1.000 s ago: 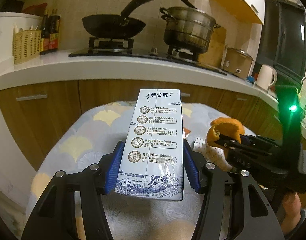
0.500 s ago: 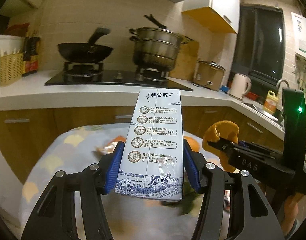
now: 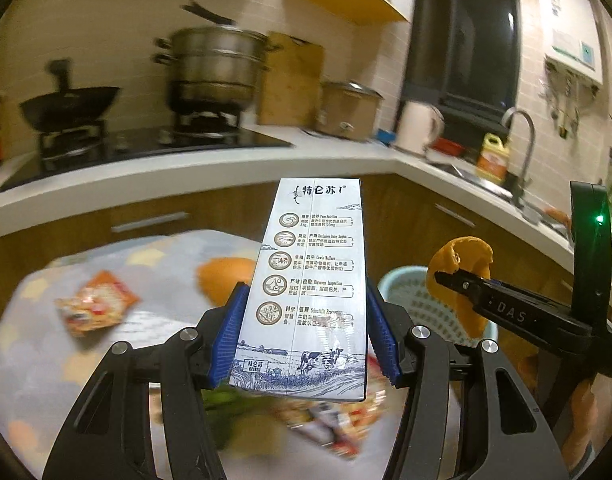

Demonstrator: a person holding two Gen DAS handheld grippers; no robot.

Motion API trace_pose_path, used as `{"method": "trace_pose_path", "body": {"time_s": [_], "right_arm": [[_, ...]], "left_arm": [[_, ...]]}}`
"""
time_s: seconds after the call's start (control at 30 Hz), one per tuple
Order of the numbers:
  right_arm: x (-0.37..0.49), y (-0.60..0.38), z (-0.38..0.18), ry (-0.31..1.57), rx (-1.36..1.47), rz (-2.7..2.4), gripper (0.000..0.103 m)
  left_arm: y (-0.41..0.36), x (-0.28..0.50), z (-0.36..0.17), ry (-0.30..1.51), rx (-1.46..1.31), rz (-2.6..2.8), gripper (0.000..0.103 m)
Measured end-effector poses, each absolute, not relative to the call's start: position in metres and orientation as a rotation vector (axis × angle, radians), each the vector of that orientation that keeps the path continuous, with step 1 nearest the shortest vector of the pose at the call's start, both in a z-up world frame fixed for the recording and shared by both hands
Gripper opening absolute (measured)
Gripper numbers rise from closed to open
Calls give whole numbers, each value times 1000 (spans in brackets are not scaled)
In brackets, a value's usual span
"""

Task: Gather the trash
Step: 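Lift the orange peel toward the basket with the right tool while the left holds the carton, then carry carton and peel over the blue basket and open both tools, then move both open tools back over the table items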

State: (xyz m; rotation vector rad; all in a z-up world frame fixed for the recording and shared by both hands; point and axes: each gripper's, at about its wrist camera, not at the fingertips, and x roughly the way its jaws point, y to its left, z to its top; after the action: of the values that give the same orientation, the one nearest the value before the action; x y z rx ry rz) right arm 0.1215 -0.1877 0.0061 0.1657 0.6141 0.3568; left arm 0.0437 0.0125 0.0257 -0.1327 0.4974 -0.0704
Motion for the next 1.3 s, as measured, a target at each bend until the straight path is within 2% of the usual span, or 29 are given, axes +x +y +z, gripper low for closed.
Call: {"method": "trace_pose_path", "body": {"time_s": [0.4, 0.6, 0.7, 0.8, 0.83, 1.3], "right_arm": [[173, -304, -52, 711, 275, 131, 28], [207, -335, -81, 807, 321, 71, 32], [225, -342, -93, 873, 318, 52, 37], [238, -348, -103, 928, 340, 65, 57], [239, -349, -104, 931, 345, 72, 57], [218, -350, -80, 875, 325, 81, 57]], "left_arm": [[-119, 130, 0, 658, 67, -66, 54], [-150, 168, -18, 738, 86, -121, 54], [-159, 187, -26, 772, 69, -155, 54], [-164, 200, -36, 811, 46, -187, 56], [-166, 203, -38, 818, 53, -170, 59], [-150, 183, -30, 793, 5, -174, 59]]}}
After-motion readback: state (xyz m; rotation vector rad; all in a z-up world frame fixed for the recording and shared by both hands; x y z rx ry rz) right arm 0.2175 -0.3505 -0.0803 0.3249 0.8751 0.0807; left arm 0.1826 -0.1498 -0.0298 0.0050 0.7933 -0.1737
